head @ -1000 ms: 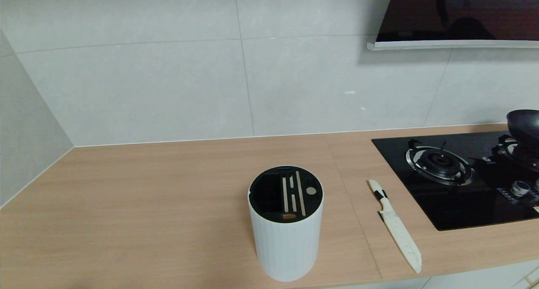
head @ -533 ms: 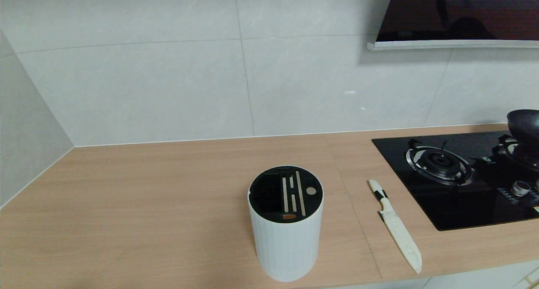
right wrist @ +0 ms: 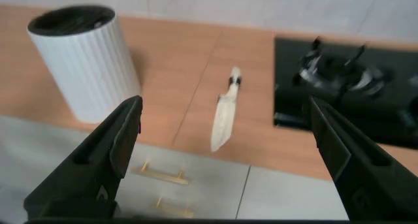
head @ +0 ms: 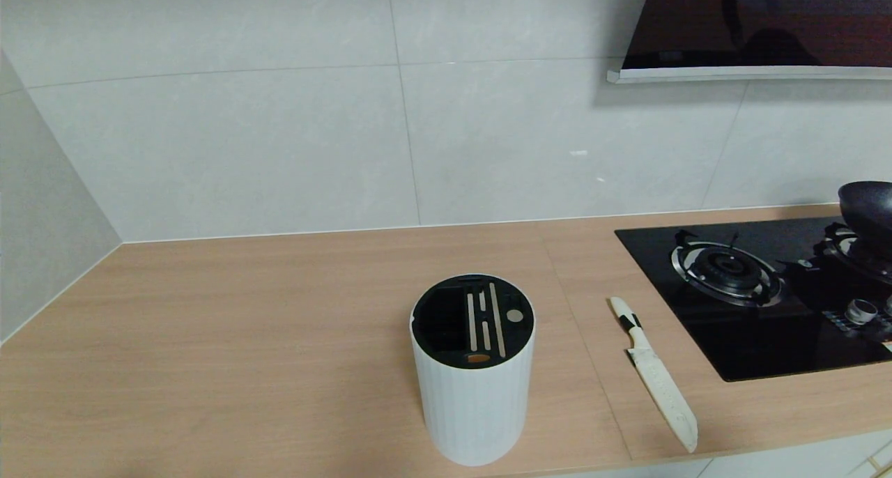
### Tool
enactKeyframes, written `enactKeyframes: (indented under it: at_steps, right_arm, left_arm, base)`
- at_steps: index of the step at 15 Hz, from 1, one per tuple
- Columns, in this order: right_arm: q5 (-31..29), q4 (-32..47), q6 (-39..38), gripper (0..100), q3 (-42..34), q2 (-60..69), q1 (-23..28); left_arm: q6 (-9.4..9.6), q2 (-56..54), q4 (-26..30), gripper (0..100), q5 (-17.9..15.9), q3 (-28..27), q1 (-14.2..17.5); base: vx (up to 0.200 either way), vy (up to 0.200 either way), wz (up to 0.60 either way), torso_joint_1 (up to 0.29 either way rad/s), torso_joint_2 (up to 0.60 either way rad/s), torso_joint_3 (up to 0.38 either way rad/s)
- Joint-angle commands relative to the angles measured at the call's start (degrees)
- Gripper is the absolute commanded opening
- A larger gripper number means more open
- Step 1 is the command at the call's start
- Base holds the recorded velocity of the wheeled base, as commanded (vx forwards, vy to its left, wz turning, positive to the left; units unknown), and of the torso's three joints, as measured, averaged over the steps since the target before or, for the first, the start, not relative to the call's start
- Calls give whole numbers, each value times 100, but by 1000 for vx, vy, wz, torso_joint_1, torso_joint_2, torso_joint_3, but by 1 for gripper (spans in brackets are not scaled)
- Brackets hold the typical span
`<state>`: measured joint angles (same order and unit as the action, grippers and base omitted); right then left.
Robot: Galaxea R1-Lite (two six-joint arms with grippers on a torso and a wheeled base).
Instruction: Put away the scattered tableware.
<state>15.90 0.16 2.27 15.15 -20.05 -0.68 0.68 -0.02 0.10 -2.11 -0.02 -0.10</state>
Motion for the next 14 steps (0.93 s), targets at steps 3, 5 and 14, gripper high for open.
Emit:
enactKeyframes:
  at_steps: [3, 5, 14]
  right_arm:
    - [36, -86, 37, 100, 849, -2416, -441]
    - [-148, -447, 19, 100, 1051, -3215, -819]
    - [-974, -2530, 37, 100, 1227, -5914, -1250]
  left_arm:
    - [2, 2, -1, 100, 0, 2, 1]
    - [2, 2, -1, 100, 0, 2, 1]
    - [2, 2, -1, 100, 0, 2, 1]
  base:
    - [0, 0, 0, 0, 0, 0]
    - [0, 0, 0, 0, 0, 0]
    - [0, 0, 0, 0, 0, 0]
